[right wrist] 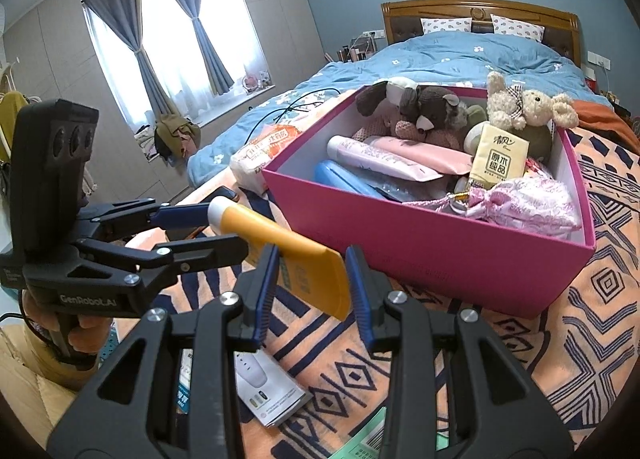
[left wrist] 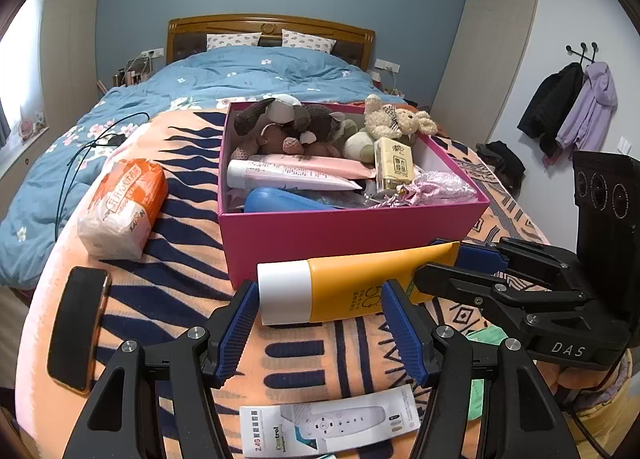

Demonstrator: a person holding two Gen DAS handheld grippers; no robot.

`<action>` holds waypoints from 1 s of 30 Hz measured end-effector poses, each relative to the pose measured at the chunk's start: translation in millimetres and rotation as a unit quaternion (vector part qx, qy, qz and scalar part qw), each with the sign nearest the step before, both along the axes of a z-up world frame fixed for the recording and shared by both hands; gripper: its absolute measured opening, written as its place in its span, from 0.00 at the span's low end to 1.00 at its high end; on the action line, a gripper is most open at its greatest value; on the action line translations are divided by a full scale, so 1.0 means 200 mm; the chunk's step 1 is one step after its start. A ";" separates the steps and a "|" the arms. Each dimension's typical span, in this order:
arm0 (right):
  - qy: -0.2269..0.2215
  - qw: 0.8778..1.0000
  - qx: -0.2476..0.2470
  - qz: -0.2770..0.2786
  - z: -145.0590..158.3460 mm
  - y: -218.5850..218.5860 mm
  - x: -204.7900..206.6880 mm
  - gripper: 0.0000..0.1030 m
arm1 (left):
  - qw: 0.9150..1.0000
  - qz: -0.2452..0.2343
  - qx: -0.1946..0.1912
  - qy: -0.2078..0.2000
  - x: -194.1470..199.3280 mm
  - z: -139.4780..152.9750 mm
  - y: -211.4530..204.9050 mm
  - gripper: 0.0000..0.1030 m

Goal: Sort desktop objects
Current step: 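Lower the yellow tube into the pink box with both grippers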

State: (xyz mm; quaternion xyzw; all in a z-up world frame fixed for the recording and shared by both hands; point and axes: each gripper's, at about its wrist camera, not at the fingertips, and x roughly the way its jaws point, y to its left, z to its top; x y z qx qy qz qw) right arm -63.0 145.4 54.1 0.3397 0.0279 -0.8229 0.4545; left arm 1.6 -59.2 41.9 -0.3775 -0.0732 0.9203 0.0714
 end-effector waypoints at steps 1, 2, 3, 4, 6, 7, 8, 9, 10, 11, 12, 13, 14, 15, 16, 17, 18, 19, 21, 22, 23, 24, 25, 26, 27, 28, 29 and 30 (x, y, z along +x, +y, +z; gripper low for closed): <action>0.000 1.000 -0.001 0.000 0.00 0.00 0.00 0.37 | 1.000 0.000 0.000 0.001 0.00 0.00 0.00 0.62; 0.001 1.000 -0.001 0.000 0.00 0.00 -0.01 0.37 | 1.000 0.000 0.000 0.002 0.00 0.01 0.00 0.62; 0.002 1.000 -0.002 0.000 0.01 0.00 -0.01 0.37 | 1.000 0.001 -0.001 0.003 -0.01 0.01 0.00 0.62; 0.002 1.000 -0.003 0.000 0.01 0.00 -0.01 0.37 | 1.000 0.001 -0.001 0.004 -0.01 0.01 0.00 0.62; 0.004 1.000 -0.003 0.000 0.02 0.00 -0.02 0.37 | 1.000 0.001 -0.001 0.005 -0.02 0.02 0.00 0.62; 0.005 1.000 -0.004 0.000 0.02 0.00 -0.02 0.37 | 1.000 0.001 -0.001 0.006 -0.02 0.02 0.00 0.62; 0.006 1.000 -0.004 0.000 0.03 0.00 -0.02 0.37 | 1.000 0.002 -0.002 0.007 -0.02 0.02 0.00 0.62; 0.008 1.000 -0.004 -0.001 0.03 0.00 -0.02 0.37 | 1.000 0.002 -0.001 0.008 -0.02 0.03 0.00 0.62; 0.009 1.000 -0.005 -0.001 0.03 0.00 -0.03 0.37 | 1.000 0.002 -0.001 0.009 -0.03 0.03 0.00 0.62; 0.011 1.000 -0.006 -0.001 0.04 0.00 -0.03 0.37 | 1.000 0.002 -0.001 0.010 -0.03 0.03 0.00 0.62; 0.012 1.000 -0.007 -0.001 0.04 0.01 -0.03 0.37 | 1.000 0.002 0.000 0.011 -0.03 0.04 0.00 0.62; 0.012 1.000 -0.008 -0.001 0.05 0.01 -0.04 0.37 | 1.000 0.002 0.000 0.011 -0.03 0.04 0.00 0.62; 0.014 1.000 -0.009 -0.001 0.05 0.01 -0.04 0.37 | 1.000 0.002 0.000 0.012 -0.04 0.04 0.01 0.62; 0.014 1.000 -0.010 -0.001 0.06 0.01 -0.04 0.37 | 1.000 0.002 0.000 0.013 -0.04 0.04 0.01 0.62; 0.015 1.000 -0.010 -0.001 0.06 0.01 -0.05 0.37 | 1.000 0.002 0.000 0.013 -0.04 0.04 0.01 0.62; 0.016 1.000 -0.011 -0.001 0.06 0.01 -0.05 0.37 | 1.000 0.003 0.000 0.013 -0.04 0.05 0.01 0.62; 0.017 1.000 -0.011 -0.001 0.06 0.01 -0.05 0.37 | 1.000 0.003 0.000 0.014 -0.05 0.05 0.01 0.62; 0.017 1.000 -0.012 -0.002 0.06 0.01 -0.05 0.37 | 1.000 0.003 0.000 0.015 -0.05 0.05 0.01 0.62; 0.018 1.000 -0.012 -0.002 0.07 0.01 -0.05 0.37 | 1.000 0.003 0.001 0.016 -0.05 0.06 0.01 0.62; 0.017 1.000 -0.013 -0.002 0.07 0.01 -0.05 0.37 | 1.000 0.003 0.002 0.017 -0.05 0.06 0.01 0.62; 0.018 1.000 -0.014 -0.003 0.07 0.02 -0.06 0.37 | 1.000 0.003 0.002 0.017 -0.05 0.06 0.01 0.62; 0.019 1.000 -0.013 -0.004 0.07 0.02 -0.06 0.37 | 1.000 0.002 0.002 0.017 -0.06 0.06 0.01 0.62; 0.020 1.000 -0.014 -0.004 0.07 0.02 -0.06 0.37 | 1.000 0.002 0.002 0.018 -0.06 0.06 0.01 0.62; 0.020 1.000 -0.015 -0.005 0.08 0.02 -0.06 0.37 | 1.000 0.002 0.002 0.018 -0.06 0.06 0.02 0.62; 0.021 1.000 -0.015 -0.005 0.08 0.03 -0.06 0.37 | 1.000 0.002 0.002 0.019 -0.06 0.07 0.02 0.62; 0.022 1.000 -0.014 -0.006 0.08 0.03 -0.06 0.37 | 1.000 0.001 0.001 0.020 -0.07 0.07 0.02 0.62; 0.022 1.000 -0.015 -0.006 0.09 0.03 -0.07 0.37 | 1.000 0.001 0.001 0.020 -0.07 0.07 0.02 0.62; 0.023 1.000 -0.015 -0.007 0.09 0.03 -0.07 0.37 | 1.000 0.001 0.002 0.021 -0.07 0.08 0.02 0.62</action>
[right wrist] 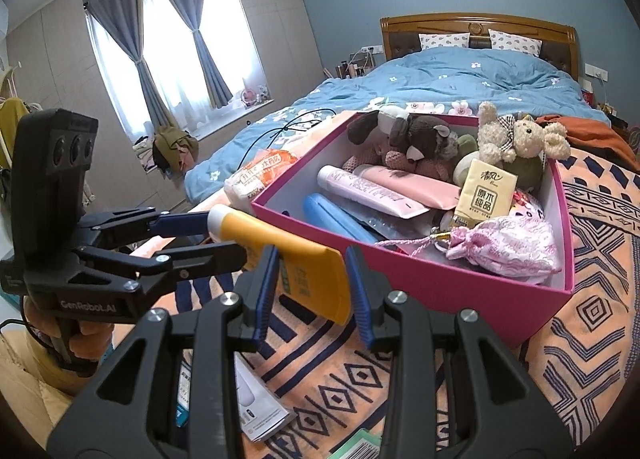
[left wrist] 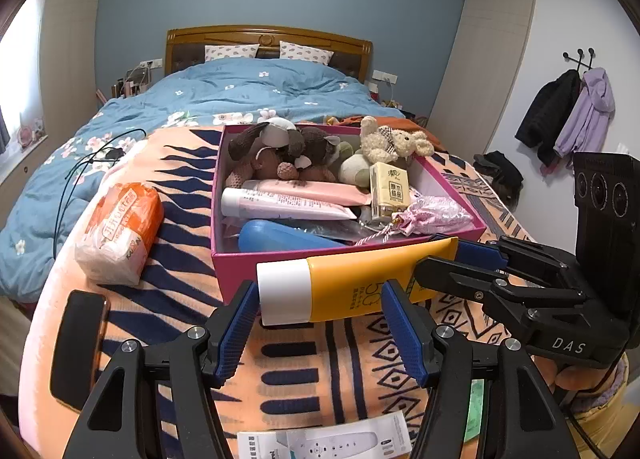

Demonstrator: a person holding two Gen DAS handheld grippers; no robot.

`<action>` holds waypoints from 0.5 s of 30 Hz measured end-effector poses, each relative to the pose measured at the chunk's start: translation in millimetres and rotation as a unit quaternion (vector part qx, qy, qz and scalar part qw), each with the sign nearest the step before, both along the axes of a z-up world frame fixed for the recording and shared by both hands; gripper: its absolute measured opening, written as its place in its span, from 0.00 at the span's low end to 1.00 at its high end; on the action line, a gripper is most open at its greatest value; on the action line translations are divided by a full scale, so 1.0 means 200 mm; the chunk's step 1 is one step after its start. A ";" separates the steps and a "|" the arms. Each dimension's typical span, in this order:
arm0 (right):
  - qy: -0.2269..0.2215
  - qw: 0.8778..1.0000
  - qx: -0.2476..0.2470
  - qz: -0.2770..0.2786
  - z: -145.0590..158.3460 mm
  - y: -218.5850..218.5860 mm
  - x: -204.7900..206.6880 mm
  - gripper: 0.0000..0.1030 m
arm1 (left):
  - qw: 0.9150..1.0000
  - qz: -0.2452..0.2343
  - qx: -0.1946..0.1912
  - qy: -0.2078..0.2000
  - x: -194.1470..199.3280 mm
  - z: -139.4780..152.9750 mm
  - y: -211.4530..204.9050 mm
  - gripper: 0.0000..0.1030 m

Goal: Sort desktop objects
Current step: 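Lower the yellow tube into the pink box with both grippers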

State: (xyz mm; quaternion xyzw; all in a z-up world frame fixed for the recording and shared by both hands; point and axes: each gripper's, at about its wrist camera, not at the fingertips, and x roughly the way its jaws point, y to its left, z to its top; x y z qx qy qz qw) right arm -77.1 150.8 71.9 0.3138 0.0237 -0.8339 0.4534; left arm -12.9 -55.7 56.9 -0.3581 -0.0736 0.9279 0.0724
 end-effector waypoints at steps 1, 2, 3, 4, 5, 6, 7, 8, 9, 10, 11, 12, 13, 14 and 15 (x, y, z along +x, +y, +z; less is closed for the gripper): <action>0.002 1.000 0.001 0.000 0.00 0.00 0.00 0.37 | 1.000 0.000 -0.001 0.001 0.00 0.00 0.00 0.62; 0.002 1.000 0.000 0.000 0.01 0.00 -0.01 0.37 | 1.000 0.001 -0.001 0.002 -0.01 0.01 0.00 0.62; 0.003 1.000 -0.001 0.000 0.01 0.00 -0.01 0.37 | 1.000 0.001 -0.001 0.003 -0.01 0.01 0.00 0.62; 0.004 1.000 -0.001 0.000 0.01 0.00 -0.01 0.37 | 1.000 0.001 -0.002 0.003 -0.02 0.01 0.00 0.62; 0.003 1.000 -0.001 0.000 0.01 -0.01 -0.02 0.37 | 1.000 0.001 -0.002 0.004 -0.02 0.02 0.00 0.62; 0.003 1.000 -0.002 0.000 0.01 -0.01 -0.02 0.37 | 1.000 0.001 -0.001 0.004 -0.02 0.02 0.00 0.62; 0.003 1.000 -0.002 0.000 0.02 -0.01 -0.02 0.37 | 1.000 0.002 -0.001 0.004 -0.02 0.02 0.00 0.62; 0.002 1.000 -0.004 0.000 0.02 -0.01 -0.03 0.37 | 1.000 0.002 0.000 0.005 -0.03 0.02 0.00 0.62; 0.003 1.000 -0.004 0.000 0.02 -0.01 -0.03 0.37 | 1.000 0.003 -0.001 0.006 -0.03 0.02 0.00 0.62; 0.004 1.000 -0.004 0.000 0.02 -0.01 -0.03 0.37 | 1.000 0.003 -0.002 0.007 -0.03 0.02 0.00 0.62; 0.005 1.000 -0.005 0.000 0.03 -0.01 -0.04 0.37 | 1.000 0.004 -0.003 0.008 -0.04 0.03 -0.01 0.62; 0.005 1.000 -0.005 0.000 0.03 -0.01 -0.04 0.37 | 1.000 0.004 -0.003 0.008 -0.04 0.03 -0.01 0.62; 0.006 1.000 -0.006 0.000 0.03 -0.01 -0.04 0.37 | 1.000 0.004 -0.003 0.008 -0.04 0.03 -0.01 0.62; 0.006 1.000 -0.006 0.000 0.03 -0.01 -0.05 0.37 | 1.000 0.004 -0.003 0.009 -0.04 0.03 -0.01 0.62; 0.006 1.000 -0.006 0.000 0.03 -0.01 -0.05 0.37 | 1.000 0.004 -0.004 0.010 -0.05 0.04 -0.01 0.62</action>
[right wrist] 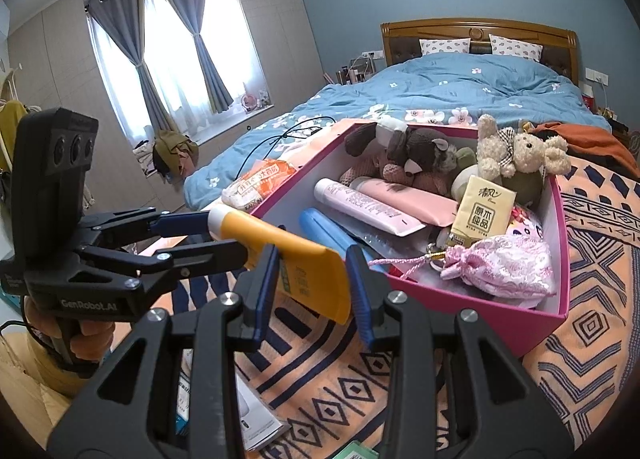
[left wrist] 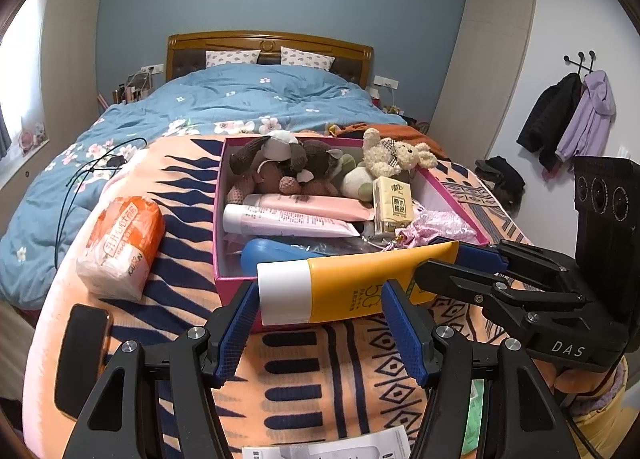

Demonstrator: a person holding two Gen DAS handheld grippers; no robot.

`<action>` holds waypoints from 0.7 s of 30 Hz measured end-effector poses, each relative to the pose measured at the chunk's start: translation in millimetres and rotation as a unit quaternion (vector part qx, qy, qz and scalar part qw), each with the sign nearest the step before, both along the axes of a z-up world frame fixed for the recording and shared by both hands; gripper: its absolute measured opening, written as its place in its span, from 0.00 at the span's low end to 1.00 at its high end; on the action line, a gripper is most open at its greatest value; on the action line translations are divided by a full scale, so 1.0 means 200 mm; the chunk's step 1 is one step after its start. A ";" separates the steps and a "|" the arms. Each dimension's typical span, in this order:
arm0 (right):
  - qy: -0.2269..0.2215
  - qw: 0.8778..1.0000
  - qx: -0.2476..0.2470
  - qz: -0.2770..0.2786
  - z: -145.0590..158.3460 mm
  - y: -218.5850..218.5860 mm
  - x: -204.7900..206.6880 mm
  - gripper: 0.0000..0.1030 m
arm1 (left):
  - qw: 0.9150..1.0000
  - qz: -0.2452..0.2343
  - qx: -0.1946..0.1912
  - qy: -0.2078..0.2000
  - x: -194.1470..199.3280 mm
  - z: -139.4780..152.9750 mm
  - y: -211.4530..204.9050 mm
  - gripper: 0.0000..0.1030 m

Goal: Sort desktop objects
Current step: 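Lower the yellow tube into the pink box with both grippers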

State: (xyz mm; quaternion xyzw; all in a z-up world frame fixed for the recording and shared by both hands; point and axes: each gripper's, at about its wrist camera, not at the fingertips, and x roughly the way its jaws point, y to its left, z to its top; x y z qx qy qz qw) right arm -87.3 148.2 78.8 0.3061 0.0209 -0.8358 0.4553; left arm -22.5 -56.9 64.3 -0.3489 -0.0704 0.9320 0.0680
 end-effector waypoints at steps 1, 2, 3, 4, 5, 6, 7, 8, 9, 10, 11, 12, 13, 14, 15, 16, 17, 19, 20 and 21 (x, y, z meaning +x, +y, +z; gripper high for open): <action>0.000 1.000 -0.001 0.000 0.00 0.00 0.00 0.37 | 1.000 0.000 -0.001 0.001 0.00 0.00 0.00 0.62; 0.000 1.000 -0.001 0.000 0.00 0.00 -0.01 0.37 | 1.000 0.000 -0.002 0.002 -0.01 0.01 0.00 0.62; 0.000 1.000 -0.002 0.000 0.00 0.00 -0.01 0.37 | 1.000 -0.001 -0.002 0.002 -0.01 0.01 0.00 0.62; 0.000 1.000 -0.002 -0.001 0.00 0.00 -0.01 0.37 | 1.000 -0.001 -0.002 0.003 -0.01 0.01 0.00 0.62; 0.001 1.000 -0.002 -0.001 0.00 0.00 -0.01 0.37 | 1.000 -0.001 -0.003 0.004 -0.02 0.02 0.00 0.62; 0.000 1.000 -0.003 -0.002 0.00 0.00 -0.02 0.37 | 1.000 -0.001 -0.004 0.004 -0.02 0.02 0.00 0.62; 0.000 1.000 -0.003 -0.002 0.00 0.00 -0.02 0.37 | 1.000 -0.002 -0.006 0.005 -0.03 0.02 0.01 0.62; 0.000 1.000 -0.003 -0.003 0.00 0.00 -0.03 0.37 | 1.000 -0.002 -0.006 0.006 -0.03 0.02 0.01 0.62; 0.000 1.000 -0.003 -0.003 0.00 0.00 -0.03 0.37 | 1.000 -0.002 -0.007 0.006 -0.04 0.03 0.01 0.62; 0.000 1.000 -0.002 -0.004 0.00 0.00 -0.04 0.37 | 1.000 -0.003 -0.008 0.007 -0.04 0.03 0.01 0.62; 0.000 1.000 -0.002 -0.004 0.00 0.00 -0.05 0.37 | 1.000 -0.003 -0.008 0.007 -0.05 0.03 0.00 0.62; 0.000 1.000 -0.003 -0.004 0.00 -0.01 -0.05 0.37 | 1.000 -0.002 -0.008 0.008 -0.06 0.04 0.00 0.62; -0.001 1.000 -0.004 -0.004 0.01 -0.01 -0.06 0.37 | 1.000 -0.002 -0.008 0.009 -0.06 0.04 0.00 0.62; -0.002 1.000 -0.005 -0.003 0.01 -0.01 -0.07 0.37 | 1.000 -0.002 -0.009 0.010 -0.07 0.05 0.00 0.62; -0.003 1.000 -0.007 -0.003 0.01 -0.01 -0.07 0.37 | 1.000 -0.001 -0.011 0.011 -0.08 0.05 -0.01 0.62; -0.005 1.000 -0.009 -0.003 0.01 -0.01 -0.08 0.37 | 1.000 0.001 -0.012 0.011 -0.09 0.05 -0.01 0.62; -0.007 1.000 -0.010 -0.002 0.01 -0.01 -0.09 0.37 | 1.000 0.001 -0.012 0.011 -0.09 0.05 -0.01 0.62; -0.010 1.000 -0.011 -0.002 0.01 -0.01 -0.10 0.37 | 1.000 0.003 -0.016 0.010 -0.10 0.05 -0.01 0.62; -0.011 1.000 -0.011 -0.001 0.01 -0.02 -0.11 0.37 | 1.000 0.003 -0.017 0.009 -0.11 0.05 -0.01 0.62; -0.011 1.000 -0.011 -0.002 0.01 -0.02 -0.12 0.37 | 1.000 0.003 -0.018 0.009 -0.12 0.05 -0.01 0.62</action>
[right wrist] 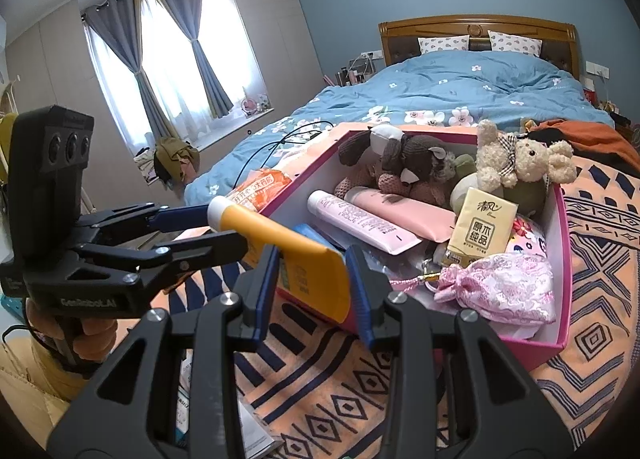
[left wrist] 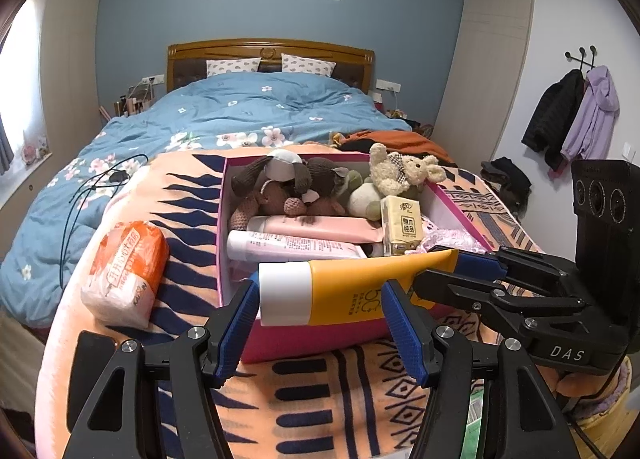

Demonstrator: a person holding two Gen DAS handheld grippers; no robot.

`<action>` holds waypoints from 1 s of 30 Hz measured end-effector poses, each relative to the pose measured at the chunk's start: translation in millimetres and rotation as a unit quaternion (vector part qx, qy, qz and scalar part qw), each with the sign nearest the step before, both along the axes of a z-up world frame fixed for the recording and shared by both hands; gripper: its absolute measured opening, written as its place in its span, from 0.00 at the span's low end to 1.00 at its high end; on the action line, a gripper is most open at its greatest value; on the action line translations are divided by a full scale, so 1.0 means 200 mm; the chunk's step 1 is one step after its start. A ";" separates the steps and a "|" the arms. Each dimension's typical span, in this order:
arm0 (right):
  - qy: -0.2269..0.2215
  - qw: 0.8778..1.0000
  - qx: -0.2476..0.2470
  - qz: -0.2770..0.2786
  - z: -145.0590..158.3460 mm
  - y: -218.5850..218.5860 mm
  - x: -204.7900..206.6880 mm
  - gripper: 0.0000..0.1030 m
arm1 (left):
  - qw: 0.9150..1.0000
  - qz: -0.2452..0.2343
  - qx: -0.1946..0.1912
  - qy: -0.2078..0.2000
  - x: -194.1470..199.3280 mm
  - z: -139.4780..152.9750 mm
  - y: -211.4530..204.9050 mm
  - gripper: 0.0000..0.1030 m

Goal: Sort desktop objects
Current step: 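Lower the yellow tube into the pink box with both grippers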

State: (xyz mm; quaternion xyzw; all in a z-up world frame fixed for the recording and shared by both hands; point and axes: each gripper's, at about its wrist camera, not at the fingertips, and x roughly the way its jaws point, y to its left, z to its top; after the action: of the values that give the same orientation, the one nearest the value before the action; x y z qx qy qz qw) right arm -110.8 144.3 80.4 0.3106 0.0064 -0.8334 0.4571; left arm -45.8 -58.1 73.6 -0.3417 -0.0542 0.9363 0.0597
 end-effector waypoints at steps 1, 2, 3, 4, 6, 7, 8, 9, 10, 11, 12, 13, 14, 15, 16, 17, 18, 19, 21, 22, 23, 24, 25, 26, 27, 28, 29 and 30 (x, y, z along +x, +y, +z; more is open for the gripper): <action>0.000 1.000 0.000 -0.001 0.00 0.00 -0.01 0.37 | 1.000 0.000 0.000 0.000 0.00 0.00 0.00 0.62; 0.001 1.000 0.001 -0.001 0.00 0.00 -0.01 0.37 | 1.000 0.000 0.000 0.001 0.00 0.00 0.00 0.62; 0.001 1.000 0.000 -0.001 0.00 0.00 -0.01 0.37 | 1.000 0.000 0.001 0.001 -0.01 0.00 0.00 0.62; 0.000 1.000 0.000 -0.002 0.00 0.00 -0.02 0.37 | 1.000 0.000 0.001 0.001 -0.01 0.00 0.00 0.62; -0.001 1.000 -0.002 -0.002 0.01 0.00 -0.03 0.37 | 1.000 0.000 0.000 0.001 -0.03 0.00 0.00 0.62; -0.002 1.000 -0.003 -0.003 0.01 0.00 -0.04 0.37 | 1.000 0.000 0.000 0.001 -0.03 0.00 0.00 0.62; -0.003 1.000 -0.003 -0.003 0.01 0.00 -0.05 0.37 | 1.000 0.001 0.000 0.001 -0.04 0.00 0.00 0.62; -0.004 1.000 -0.003 -0.004 0.00 -0.01 -0.05 0.37 | 1.000 0.001 0.001 0.001 -0.05 0.00 0.00 0.62; -0.006 1.000 -0.004 -0.004 0.00 -0.01 -0.06 0.37 | 1.000 0.001 0.001 0.001 -0.05 0.00 0.00 0.62; -0.007 1.000 -0.004 -0.004 0.00 -0.01 -0.06 0.37 | 1.000 0.001 0.001 0.001 -0.06 0.00 -0.01 0.62; -0.007 1.000 -0.005 -0.004 0.00 -0.01 -0.07 0.37 | 1.000 0.001 0.003 0.001 -0.06 0.00 -0.01 0.62; -0.008 1.000 -0.005 -0.005 0.00 -0.01 -0.07 0.37 | 1.000 0.002 0.004 0.000 -0.07 0.00 -0.01 0.62; -0.009 1.000 -0.005 -0.005 0.00 -0.01 -0.08 0.37 | 1.000 0.003 0.002 0.000 -0.07 0.00 -0.01 0.62; -0.009 1.000 -0.005 -0.005 0.00 -0.01 -0.08 0.37 | 1.000 0.004 0.002 0.000 -0.08 0.00 -0.01 0.62; -0.010 1.000 -0.004 -0.005 0.00 -0.01 -0.09 0.37 | 1.000 0.004 0.002 0.001 -0.08 0.00 -0.01 0.62; -0.010 1.000 -0.004 -0.005 0.00 -0.01 -0.09 0.37 | 1.000 0.004 0.002 0.001 -0.09 0.00 -0.01 0.62; -0.010 1.000 -0.003 -0.005 0.00 -0.01 -0.09 0.37 | 1.000 0.005 0.002 0.001 -0.09 0.00 -0.02 0.62; -0.010 1.000 -0.004 -0.005 0.00 -0.01 -0.09 0.37 | 1.000 0.005 0.003 0.001 -0.09 0.00 -0.02 0.62; -0.010 1.000 -0.004 -0.006 0.00 -0.01 -0.10 0.37 | 1.000 0.005 0.004 0.002 -0.10 0.00 -0.02 0.62; -0.010 1.000 -0.004 -0.007 0.00 -0.01 -0.10 0.37 | 1.000 0.005 0.004 0.002 -0.10 0.00 -0.02 0.62; -0.010 1.000 -0.004 -0.007 0.00 -0.02 -0.10 0.37 | 1.000 0.005 0.004 0.002 -0.10 0.00 -0.02 0.62; -0.009 1.000 -0.004 -0.008 0.00 -0.02 -0.11 0.37 | 1.000 0.005 0.003 0.002 -0.10 0.00 -0.02 0.62; -0.009 1.000 -0.003 -0.008 0.01 -0.02 -0.11 0.37 | 1.000 0.005 0.003 0.002 -0.11 0.00 -0.02 0.62; -0.009 1.000 -0.003 -0.009 0.01 -0.02 -0.11 0.37 | 1.000 0.006 0.005 0.002 -0.11 0.00 -0.02 0.62; -0.009 1.000 -0.003 -0.009 0.01 -0.02 -0.12 0.37 | 1.000 0.006 0.006 0.002 -0.11 0.00 -0.02 0.62; -0.008 1.000 -0.002 -0.009 0.00 -0.02 -0.12 0.37 | 1.000 0.007 0.006 0.002 -0.12 0.00 -0.02 0.62; -0.009 1.000 -0.002 -0.009 0.01 -0.02 -0.12 0.37 | 1.000 0.008 0.006 0.002 -0.13 0.00 -0.02 0.62; -0.009 1.000 -0.002 -0.009 0.01 -0.03 -0.13 0.37 | 1.000 0.009 0.007 0.003 -0.13 0.00 -0.03 0.62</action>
State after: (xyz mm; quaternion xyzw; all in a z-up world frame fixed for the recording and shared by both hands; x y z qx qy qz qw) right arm -137.0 139.1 81.9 0.3170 -0.0023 -0.8348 0.4502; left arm -72.6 -63.1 72.9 -0.3384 -0.0638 0.9373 0.0539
